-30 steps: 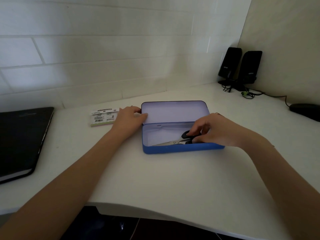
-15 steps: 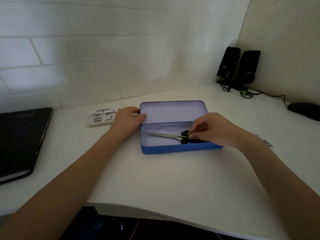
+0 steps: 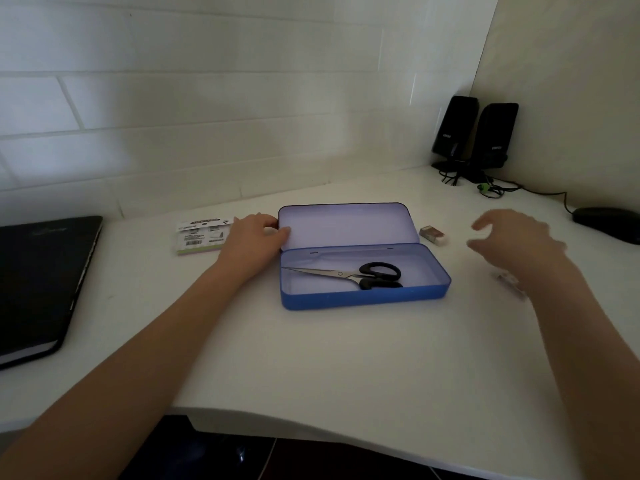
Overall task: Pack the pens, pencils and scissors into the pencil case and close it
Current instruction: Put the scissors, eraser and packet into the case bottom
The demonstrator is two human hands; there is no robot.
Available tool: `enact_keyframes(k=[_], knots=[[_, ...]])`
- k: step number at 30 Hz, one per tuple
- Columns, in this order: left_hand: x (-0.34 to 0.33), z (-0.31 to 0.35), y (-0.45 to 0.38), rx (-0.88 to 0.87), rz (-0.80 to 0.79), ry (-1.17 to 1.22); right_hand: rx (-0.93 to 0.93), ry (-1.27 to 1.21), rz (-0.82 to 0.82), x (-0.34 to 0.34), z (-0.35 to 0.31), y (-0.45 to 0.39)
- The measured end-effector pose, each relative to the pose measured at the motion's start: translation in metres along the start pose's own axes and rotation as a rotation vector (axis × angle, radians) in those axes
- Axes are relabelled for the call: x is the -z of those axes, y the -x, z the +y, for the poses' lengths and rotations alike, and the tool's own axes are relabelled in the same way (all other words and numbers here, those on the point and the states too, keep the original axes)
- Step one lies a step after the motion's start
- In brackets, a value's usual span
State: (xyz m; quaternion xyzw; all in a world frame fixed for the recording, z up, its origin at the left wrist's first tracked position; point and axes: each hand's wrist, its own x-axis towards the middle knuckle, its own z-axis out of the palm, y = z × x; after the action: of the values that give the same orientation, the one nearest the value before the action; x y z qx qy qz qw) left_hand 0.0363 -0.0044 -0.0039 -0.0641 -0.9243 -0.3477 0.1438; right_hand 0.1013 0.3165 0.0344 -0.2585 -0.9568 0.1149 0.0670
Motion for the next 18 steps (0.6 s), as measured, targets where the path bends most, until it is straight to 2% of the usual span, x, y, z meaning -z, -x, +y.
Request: enact_keyframes(k=[3,7,10,12,13,18], knots=[[0.001,0.001,0.001,-0.011,0.003,-0.016,-0.115,0.134,-0.168,-0.008,0.015,-0.012],[0.001,0.002,0.002,-0.01,0.011,-0.006,-0.034,0.187,-0.163,-0.004,0.013,-0.007],[0.001,0.002,0.002,-0.012,0.005,0.003,-0.013,-0.031,-0.23,0.01,0.005,0.006],[0.001,0.002,0.002,-0.011,-0.005,0.015,-0.027,-0.277,-0.355,0.02,0.006,0.011],[0.001,0.001,0.002,-0.01,-0.006,0.015,-0.029,-0.316,-0.412,0.024,0.006,0.015],[0.001,0.002,0.001,-0.011,-0.005,-0.003,0.007,-0.103,-0.48,0.024,-0.002,0.026]])
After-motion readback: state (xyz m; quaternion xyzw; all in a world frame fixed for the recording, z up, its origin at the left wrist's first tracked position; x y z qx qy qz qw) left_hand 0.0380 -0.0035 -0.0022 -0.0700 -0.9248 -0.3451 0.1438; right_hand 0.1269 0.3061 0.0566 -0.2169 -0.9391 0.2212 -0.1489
